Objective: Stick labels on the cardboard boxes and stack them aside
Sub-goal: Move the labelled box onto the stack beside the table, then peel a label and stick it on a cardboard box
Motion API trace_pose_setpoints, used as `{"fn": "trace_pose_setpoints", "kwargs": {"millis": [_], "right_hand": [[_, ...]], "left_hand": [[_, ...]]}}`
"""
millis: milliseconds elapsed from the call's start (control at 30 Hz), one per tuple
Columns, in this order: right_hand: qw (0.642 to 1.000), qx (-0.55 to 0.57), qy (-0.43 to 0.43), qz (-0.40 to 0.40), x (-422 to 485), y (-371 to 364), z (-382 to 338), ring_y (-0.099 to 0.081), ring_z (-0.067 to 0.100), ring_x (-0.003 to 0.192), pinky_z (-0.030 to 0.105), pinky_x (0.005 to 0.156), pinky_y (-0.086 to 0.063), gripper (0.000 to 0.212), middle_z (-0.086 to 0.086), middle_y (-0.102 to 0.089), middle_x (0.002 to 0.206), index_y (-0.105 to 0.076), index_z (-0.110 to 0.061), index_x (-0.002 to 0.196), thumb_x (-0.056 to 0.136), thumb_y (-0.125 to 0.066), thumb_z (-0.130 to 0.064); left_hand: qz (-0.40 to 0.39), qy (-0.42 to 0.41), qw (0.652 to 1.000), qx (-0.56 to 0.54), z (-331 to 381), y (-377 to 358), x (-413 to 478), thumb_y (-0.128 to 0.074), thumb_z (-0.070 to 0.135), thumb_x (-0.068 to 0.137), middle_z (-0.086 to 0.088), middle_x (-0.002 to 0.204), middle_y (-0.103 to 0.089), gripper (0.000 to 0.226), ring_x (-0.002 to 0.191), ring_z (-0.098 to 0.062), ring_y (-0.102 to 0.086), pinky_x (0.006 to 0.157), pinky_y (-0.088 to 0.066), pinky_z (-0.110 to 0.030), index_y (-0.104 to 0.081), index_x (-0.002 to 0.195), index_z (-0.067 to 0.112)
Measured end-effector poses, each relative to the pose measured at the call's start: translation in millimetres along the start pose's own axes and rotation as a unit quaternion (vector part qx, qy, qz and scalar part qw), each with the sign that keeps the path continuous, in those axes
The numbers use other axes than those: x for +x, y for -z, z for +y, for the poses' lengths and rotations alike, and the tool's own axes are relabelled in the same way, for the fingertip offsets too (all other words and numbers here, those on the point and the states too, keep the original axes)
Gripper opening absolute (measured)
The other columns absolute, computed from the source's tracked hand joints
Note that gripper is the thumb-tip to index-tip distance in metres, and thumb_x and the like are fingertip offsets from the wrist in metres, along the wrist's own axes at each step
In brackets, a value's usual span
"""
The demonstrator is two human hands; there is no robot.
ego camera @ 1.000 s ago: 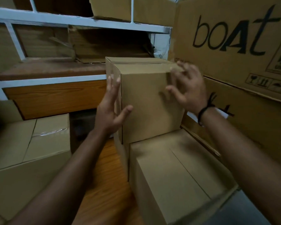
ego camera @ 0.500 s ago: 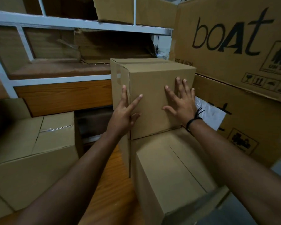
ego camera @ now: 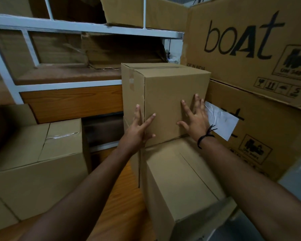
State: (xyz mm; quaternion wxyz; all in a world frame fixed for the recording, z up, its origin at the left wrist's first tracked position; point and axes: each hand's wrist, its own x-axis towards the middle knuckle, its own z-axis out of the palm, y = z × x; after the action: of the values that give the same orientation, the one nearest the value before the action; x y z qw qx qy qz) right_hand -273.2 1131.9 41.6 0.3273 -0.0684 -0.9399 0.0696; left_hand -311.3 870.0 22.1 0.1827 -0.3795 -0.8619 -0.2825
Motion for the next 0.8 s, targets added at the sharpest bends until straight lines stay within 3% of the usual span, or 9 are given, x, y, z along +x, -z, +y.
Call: {"fn": "trace_pose_setpoints", "kwargs": {"millis": [133,200,300,367,467,533,667,800], "right_hand": [[1.000,-0.004,-0.008,0.006,-14,4,-10,0.003,0.038,0.147,0.060,0.114,-0.019,0.095,0.011,0.007,0.161,-0.001,-0.042,0.147,0.085,-0.071,-0.029],[0.998,0.046,-0.017,0.031,-24,10,-25,-0.002,0.037,0.147,0.060,0.113,-0.023,0.095,0.012,0.004,0.161,-0.003,-0.045,0.148,0.084,-0.071,-0.030],[0.987,0.148,-0.009,0.059,-49,30,-71,-0.017,0.034,0.146,0.054,0.107,-0.038,0.090,0.010,-0.002,0.162,-0.009,-0.046,0.150,0.084,-0.070,-0.036],[0.980,0.197,0.002,0.022,-71,46,-113,-0.020,0.028,0.145,0.044,0.105,-0.041,0.088,0.000,-0.001,0.162,-0.007,-0.051,0.148,0.086,-0.068,-0.039],[0.958,0.284,0.024,-0.042,-107,60,-171,-0.014,0.019,0.146,0.034,0.104,-0.032,0.086,-0.007,0.001,0.162,-0.007,-0.053,0.147,0.086,-0.067,-0.041],[0.935,0.347,0.028,-0.061,-127,54,-202,-0.010,0.016,0.146,0.031,0.103,-0.027,0.084,-0.007,0.002,0.162,-0.009,-0.055,0.145,0.086,-0.067,-0.041],[0.912,0.380,0.011,-0.152,-151,15,-260,-0.007,0.019,0.147,0.036,0.108,-0.028,0.083,-0.008,0.008,0.161,-0.008,-0.059,0.143,0.085,-0.067,-0.044],[0.892,0.374,-0.032,-0.253,-137,-43,-302,-0.011,0.026,0.147,0.042,0.110,-0.032,0.086,-0.002,0.009,0.161,-0.013,-0.054,0.147,0.084,-0.070,-0.043]], "left_hand": [[-0.017,-0.001,1.000,-0.007,-1,8,-9,-0.063,0.039,0.092,0.000,0.159,0.029,0.080,0.147,-0.026,-0.019,0.104,-0.044,-0.049,-0.009,0.151,0.044],[-0.028,0.026,0.999,-0.024,-3,13,-21,-0.058,0.046,0.093,0.004,0.160,0.028,0.077,0.142,-0.024,-0.031,0.103,-0.044,-0.048,-0.009,0.152,0.046],[-0.015,0.070,0.996,-0.056,-14,22,-51,-0.051,0.054,0.093,0.009,0.161,0.023,0.071,0.146,-0.024,-0.024,0.107,-0.038,-0.052,-0.010,0.150,0.051],[-0.005,0.106,0.992,-0.062,-29,31,-80,-0.047,0.060,0.089,0.010,0.163,0.018,0.070,0.148,-0.027,-0.018,0.108,-0.033,-0.056,-0.009,0.148,0.055],[0.010,0.172,0.984,-0.043,-58,51,-131,-0.045,0.063,0.086,0.011,0.164,0.010,0.068,0.148,-0.029,-0.018,0.108,-0.032,-0.058,-0.007,0.143,0.064],[0.030,0.221,0.974,-0.027,-80,65,-165,-0.047,0.060,0.089,0.007,0.165,0.004,0.069,0.148,-0.030,-0.018,0.110,-0.032,-0.056,-0.008,0.146,0.059],[0.084,0.309,0.946,0.041,-129,98,-220,-0.057,0.052,0.091,0.001,0.165,-0.010,0.075,0.151,-0.028,-0.009,0.118,-0.020,-0.053,-0.016,0.153,0.044],[0.104,0.309,0.933,0.150,-174,132,-247,-0.066,0.039,0.091,-0.010,0.162,-0.022,0.077,0.151,-0.028,-0.010,0.123,-0.006,-0.045,-0.026,0.155,0.025]]}}
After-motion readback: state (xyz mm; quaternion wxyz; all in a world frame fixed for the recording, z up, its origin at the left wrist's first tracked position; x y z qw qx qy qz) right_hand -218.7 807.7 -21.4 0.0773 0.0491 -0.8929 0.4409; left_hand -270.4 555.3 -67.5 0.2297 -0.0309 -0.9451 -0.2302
